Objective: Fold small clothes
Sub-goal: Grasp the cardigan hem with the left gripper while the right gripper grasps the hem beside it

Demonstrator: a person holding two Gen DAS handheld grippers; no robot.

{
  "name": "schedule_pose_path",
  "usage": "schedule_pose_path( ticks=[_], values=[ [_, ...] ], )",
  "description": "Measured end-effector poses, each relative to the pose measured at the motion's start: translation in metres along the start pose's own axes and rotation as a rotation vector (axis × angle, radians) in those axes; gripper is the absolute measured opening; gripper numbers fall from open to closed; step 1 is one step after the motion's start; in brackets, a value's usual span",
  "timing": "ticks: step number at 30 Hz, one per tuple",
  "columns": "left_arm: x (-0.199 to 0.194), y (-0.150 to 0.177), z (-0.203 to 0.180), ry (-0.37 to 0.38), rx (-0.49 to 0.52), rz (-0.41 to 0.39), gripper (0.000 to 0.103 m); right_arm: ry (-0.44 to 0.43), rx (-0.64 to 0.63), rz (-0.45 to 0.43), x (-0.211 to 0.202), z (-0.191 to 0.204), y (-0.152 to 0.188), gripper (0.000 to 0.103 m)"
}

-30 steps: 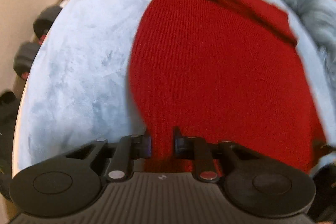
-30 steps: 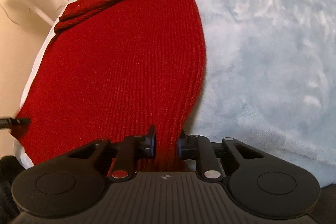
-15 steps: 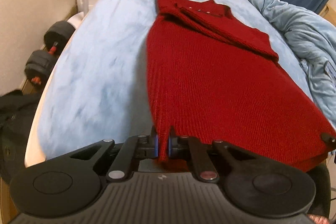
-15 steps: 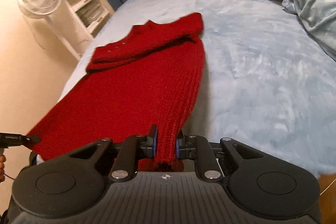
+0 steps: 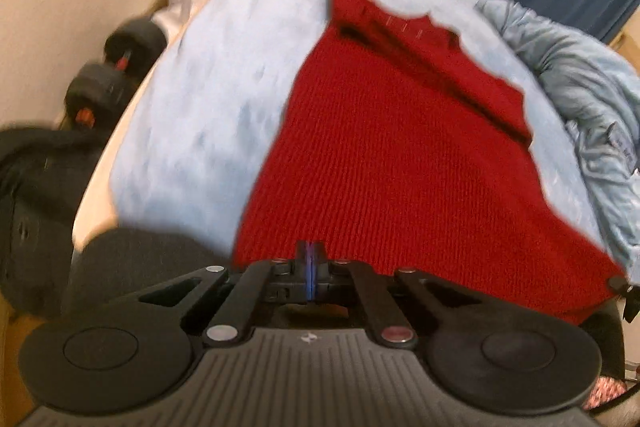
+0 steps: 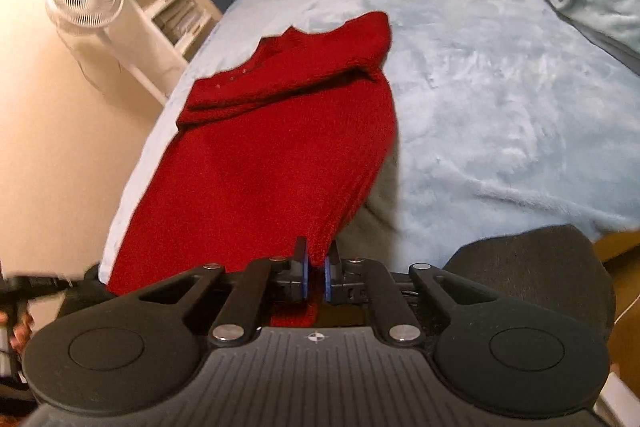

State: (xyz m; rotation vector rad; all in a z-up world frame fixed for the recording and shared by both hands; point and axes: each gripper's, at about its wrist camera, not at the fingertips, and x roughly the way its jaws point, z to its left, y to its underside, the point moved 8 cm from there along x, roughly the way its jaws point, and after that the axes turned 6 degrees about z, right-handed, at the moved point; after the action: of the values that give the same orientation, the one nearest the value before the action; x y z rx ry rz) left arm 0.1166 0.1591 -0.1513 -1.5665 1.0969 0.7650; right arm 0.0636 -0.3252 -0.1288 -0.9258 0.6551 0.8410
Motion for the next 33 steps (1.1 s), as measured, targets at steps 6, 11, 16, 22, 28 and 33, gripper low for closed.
schedule_pose_path(
  ticks=[6, 11, 16, 22, 28, 33],
  values=[
    [0.025, -0.041, -0.013, -0.079, 0.132, -0.047, 0.103, 0.060, 0.047, 0.135, 0.021, -0.012, 0.007, 0.024],
    [0.097, -0.035, -0.009, -0.140, 0.193, 0.168, 0.103, 0.128, 0.066, 0.085, 0.036, -0.022, -0.009, 0.065],
    [0.126, -0.020, 0.000, -0.156, 0.171, 0.292, 0.103, 0.154, 0.107, 0.201, 0.096, -0.029, -0.011, 0.066],
    [0.111, -0.011, -0.020, -0.116, 0.210, 0.281, 0.046, 0.040, 0.095, 0.418, 0.134, 0.009, 0.026, 0.018],
    [0.060, -0.018, -0.026, 0.006, 0.114, 0.159, 0.022, -0.097, 0.002, 0.249, 0.079, 0.052, 0.010, 0.000],
    [0.017, -0.034, -0.035, 0.040, 0.116, 0.066, 0.021, -0.046, -0.044, 0.001, 0.022, 0.046, -0.038, 0.000]
  ],
)
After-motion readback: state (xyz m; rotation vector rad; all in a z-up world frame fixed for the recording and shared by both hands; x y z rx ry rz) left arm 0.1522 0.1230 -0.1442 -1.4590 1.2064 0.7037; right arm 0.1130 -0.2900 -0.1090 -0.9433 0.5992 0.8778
